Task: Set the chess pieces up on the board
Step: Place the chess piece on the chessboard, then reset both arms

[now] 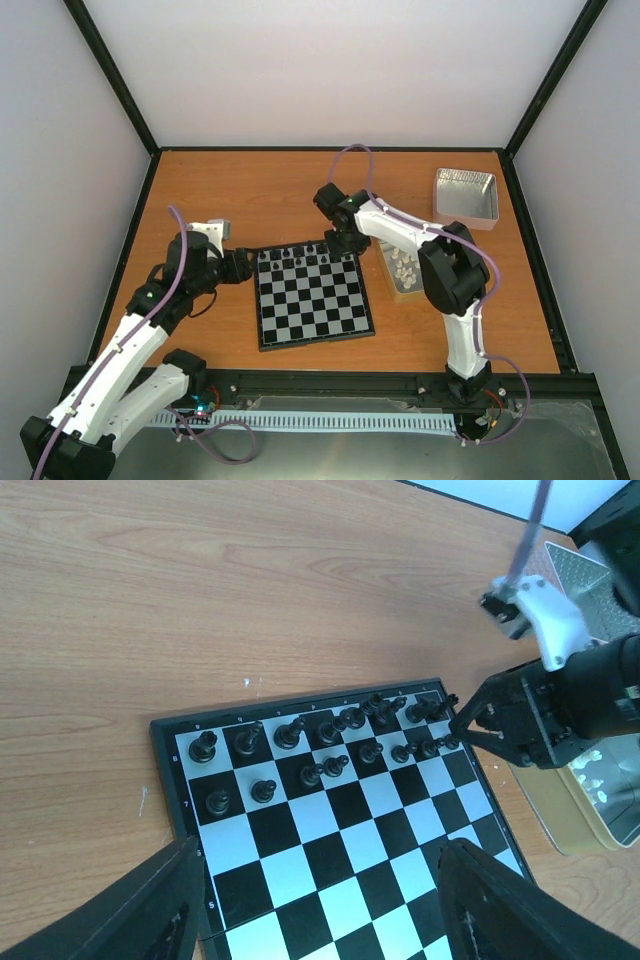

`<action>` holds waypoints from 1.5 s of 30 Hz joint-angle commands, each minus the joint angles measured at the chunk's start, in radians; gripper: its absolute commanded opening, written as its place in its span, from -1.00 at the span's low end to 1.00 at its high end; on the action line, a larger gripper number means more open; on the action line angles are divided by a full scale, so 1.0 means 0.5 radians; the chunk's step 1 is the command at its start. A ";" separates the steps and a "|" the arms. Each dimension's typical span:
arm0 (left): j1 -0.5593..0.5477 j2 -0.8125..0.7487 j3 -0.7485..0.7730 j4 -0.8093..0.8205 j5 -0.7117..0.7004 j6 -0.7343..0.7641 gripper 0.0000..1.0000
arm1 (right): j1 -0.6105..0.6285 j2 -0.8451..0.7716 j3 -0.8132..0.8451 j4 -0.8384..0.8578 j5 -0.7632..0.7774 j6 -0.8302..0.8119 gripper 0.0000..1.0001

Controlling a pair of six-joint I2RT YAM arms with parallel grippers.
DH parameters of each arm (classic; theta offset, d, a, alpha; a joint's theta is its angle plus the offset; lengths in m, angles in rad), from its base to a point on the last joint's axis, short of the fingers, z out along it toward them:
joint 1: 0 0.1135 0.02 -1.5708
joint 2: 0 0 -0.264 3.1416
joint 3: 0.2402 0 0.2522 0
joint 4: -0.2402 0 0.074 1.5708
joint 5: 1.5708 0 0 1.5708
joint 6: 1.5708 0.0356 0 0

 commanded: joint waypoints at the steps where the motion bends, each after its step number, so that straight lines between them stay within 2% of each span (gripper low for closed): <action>1: 0.008 0.020 0.020 0.017 -0.031 0.005 0.34 | -0.017 -0.274 -0.077 0.083 -0.015 0.055 -0.28; 5: 0.008 0.052 0.022 -0.003 -0.039 -0.020 0.41 | -0.017 -0.562 -0.396 0.252 -0.012 0.161 -0.12; 13: 0.008 0.090 0.042 0.000 -0.028 -0.090 0.54 | -0.015 -1.265 -1.204 0.729 0.082 0.245 -0.04; 16: 0.008 0.029 0.057 0.019 -0.039 -0.070 0.66 | -0.017 -1.599 -1.417 0.847 0.274 0.227 0.03; 18: 0.007 -0.039 0.063 0.031 -0.080 -0.045 0.84 | -0.016 -1.838 -1.526 0.881 0.393 0.196 0.08; 21: 0.008 -0.161 0.089 0.043 -0.120 0.009 0.99 | -0.017 -2.216 -1.645 0.902 0.570 0.117 0.24; 26: 0.007 -0.405 0.165 0.050 -0.261 0.112 1.00 | -0.017 -2.840 -1.716 0.860 0.806 -0.003 0.46; 31: 0.005 -0.604 0.302 -0.006 -0.465 0.245 0.99 | -0.017 -3.187 -1.616 0.736 0.969 -0.073 0.66; 36: 0.007 -0.730 0.468 -0.097 -0.634 0.353 0.99 | -0.017 -3.295 -1.414 0.587 1.081 -0.092 0.81; 38: 0.006 -0.761 0.562 -0.135 -0.665 0.440 1.00 | -0.017 -3.322 -1.347 0.554 1.110 -0.120 0.97; 42: 0.008 -0.747 0.840 -0.327 -0.786 0.545 0.99 | -0.017 -3.389 -1.255 0.520 1.228 -0.138 1.00; 45: 0.005 -0.775 0.919 -0.358 -0.767 0.567 1.00 | -0.017 -3.424 -1.224 0.537 1.246 -0.171 1.00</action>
